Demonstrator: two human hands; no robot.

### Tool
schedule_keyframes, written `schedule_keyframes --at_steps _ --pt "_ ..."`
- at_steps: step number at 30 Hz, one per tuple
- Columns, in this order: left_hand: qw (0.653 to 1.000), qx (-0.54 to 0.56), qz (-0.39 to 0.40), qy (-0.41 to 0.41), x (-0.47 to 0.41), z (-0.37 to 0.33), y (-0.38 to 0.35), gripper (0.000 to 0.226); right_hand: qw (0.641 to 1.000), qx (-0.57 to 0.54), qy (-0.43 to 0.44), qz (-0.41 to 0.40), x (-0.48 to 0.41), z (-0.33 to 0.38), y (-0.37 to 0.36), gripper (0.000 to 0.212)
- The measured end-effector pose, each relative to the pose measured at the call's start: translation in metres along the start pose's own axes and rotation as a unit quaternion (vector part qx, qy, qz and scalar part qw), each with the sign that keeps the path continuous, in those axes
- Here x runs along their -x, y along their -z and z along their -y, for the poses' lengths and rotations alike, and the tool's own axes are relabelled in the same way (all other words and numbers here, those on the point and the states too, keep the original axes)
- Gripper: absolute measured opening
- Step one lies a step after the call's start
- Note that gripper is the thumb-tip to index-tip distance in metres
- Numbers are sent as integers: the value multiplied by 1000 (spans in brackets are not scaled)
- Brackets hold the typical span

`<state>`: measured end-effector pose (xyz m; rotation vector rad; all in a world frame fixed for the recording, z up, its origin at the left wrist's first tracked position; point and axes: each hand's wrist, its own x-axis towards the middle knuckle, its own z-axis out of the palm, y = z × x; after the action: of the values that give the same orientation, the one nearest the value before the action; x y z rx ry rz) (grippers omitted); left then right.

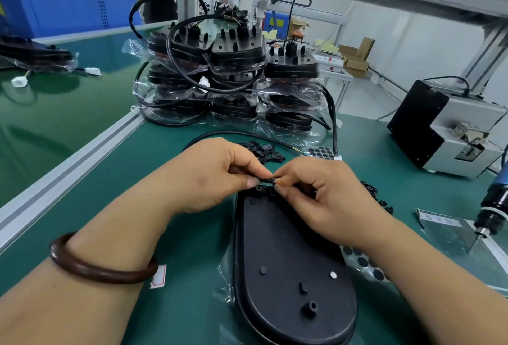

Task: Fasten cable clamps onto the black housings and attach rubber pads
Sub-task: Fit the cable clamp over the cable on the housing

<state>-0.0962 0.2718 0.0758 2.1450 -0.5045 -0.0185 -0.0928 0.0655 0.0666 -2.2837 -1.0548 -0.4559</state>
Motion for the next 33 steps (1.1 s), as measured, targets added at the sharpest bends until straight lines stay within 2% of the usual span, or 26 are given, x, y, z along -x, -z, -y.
schedule_keyframes --at_steps 5,9,17,23,27,33 --pt "999 -36 -29 -15 2 -4 -3 27 997 68 28 8 1 5 -1 12" --pt "998 -53 -25 -12 3 -5 -2 28 998 54 13 20 1 5 0 8" --pt "998 -66 8 -10 4 -5 2 35 989 91 29 113 -3 8 13 11" --pt "996 -63 -20 -59 12 -11 -5 28 995 70 7 76 3 10 11 12" --pt "994 -84 -39 -59 11 -11 -9 25 998 50 -1 49 3 11 10 10" --pt "998 -12 -26 -47 7 -9 -13 32 999 13 -27 23 -2 7 8 9"
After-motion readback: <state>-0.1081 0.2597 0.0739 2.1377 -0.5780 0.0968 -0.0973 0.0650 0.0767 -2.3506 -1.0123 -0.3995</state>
